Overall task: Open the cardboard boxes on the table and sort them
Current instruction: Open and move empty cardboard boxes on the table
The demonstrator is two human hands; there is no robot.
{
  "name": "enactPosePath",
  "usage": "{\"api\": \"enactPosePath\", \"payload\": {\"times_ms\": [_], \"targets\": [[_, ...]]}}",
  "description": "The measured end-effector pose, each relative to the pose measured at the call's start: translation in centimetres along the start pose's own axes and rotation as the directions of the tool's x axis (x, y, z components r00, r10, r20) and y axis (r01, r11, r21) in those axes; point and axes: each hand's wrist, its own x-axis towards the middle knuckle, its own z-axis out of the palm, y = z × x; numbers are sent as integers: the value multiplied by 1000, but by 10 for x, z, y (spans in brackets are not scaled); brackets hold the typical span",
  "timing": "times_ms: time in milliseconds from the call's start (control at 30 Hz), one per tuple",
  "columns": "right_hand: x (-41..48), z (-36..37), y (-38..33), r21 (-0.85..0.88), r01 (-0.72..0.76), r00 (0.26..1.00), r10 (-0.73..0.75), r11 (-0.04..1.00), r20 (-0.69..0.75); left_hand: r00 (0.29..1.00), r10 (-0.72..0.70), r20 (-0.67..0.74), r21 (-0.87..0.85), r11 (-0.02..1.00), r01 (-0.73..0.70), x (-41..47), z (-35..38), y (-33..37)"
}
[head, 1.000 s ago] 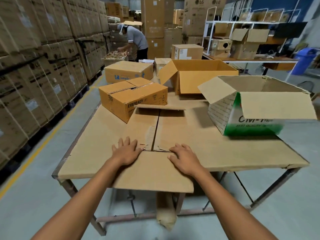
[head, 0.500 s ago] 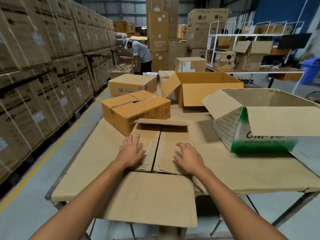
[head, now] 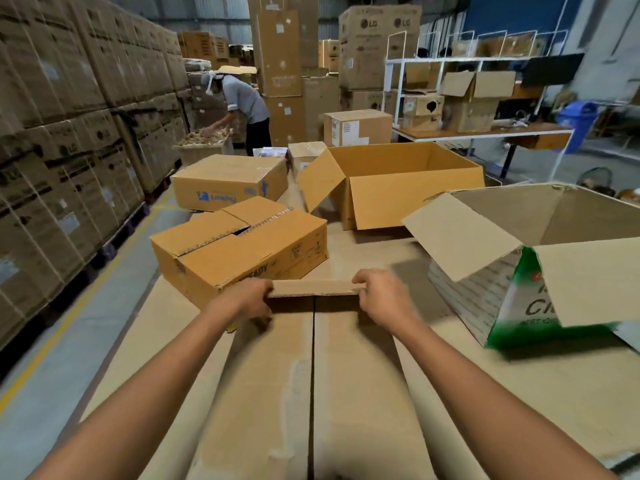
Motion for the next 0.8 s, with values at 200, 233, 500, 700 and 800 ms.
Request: {"api": "enactPosePath", "payload": {"times_ms": [200, 233, 500, 700, 800], "targets": [[42, 7, 10, 177, 42, 931, 26, 983, -364, 982, 72, -177, -47, 996, -81, 58, -45, -18], [50, 10, 11, 158, 42, 923, 22, 987, -384, 974, 58, -219, -128, 988, -88, 67, -48, -19], [85, 40, 28, -178, -149, 988, 139, 973, -66, 855, -193, -482, -584, 798, -149, 123, -10, 9], [62, 77, 57, -106, -314, 931, 328, 944, 163, 952, -96, -291, -438, 898, -43, 140, 33, 21], [59, 77, 67, -100, -352, 914, 364, 931, 180, 985, -42, -165, -418, 908, -31, 148, 44, 20]]}}
